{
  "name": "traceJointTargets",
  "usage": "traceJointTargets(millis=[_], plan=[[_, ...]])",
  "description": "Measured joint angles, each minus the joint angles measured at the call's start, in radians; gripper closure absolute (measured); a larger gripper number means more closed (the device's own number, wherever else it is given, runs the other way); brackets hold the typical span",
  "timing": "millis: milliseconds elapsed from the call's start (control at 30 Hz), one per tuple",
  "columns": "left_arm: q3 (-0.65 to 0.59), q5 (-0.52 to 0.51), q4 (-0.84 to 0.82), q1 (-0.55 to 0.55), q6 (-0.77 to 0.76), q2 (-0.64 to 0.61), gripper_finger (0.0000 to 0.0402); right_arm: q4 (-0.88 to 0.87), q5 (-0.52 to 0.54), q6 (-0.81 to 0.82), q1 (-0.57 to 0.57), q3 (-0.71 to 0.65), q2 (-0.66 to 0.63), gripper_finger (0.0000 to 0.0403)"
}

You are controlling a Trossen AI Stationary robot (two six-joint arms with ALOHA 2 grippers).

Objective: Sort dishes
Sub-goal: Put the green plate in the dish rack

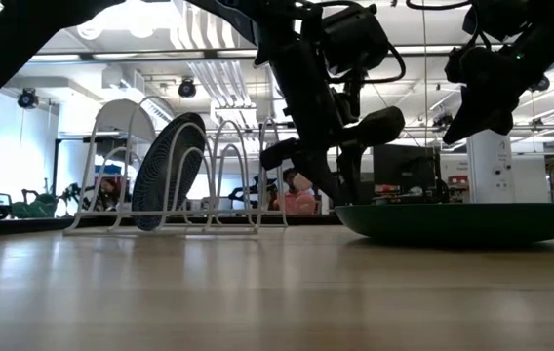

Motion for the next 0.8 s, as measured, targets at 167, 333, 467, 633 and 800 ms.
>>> traceJointTargets(millis=[167,333,467,633,800], plan=[[-0.002,0.008,-0.001,0.0,0.0,0.008,0.0283,0.0,0.0,-0.001,0.0,0.0,0.0,0.0403],[-0.002,0.032,-0.001,0.001,0.0,0.008,0.0283,0.0,0.0,-0.005,0.0,0.0,0.0,0.0403],[-0.002,0.034,0.0,0.001,0.0,0.012,0.0283,0.001,0.0,-0.006,0.0,0.0,0.0,0.0403],[-0.002,0.034,0.009,0.0,0.016,0.013,0.0283,0.001,-0.001,-0.008,0.0,0.0,0.0,0.0403],[-0.002,0.043,0.037,0.0,0.036,0.013,0.0283,0.002,-0.001,-0.008,0.0,0.0,0.0,0.0403]])
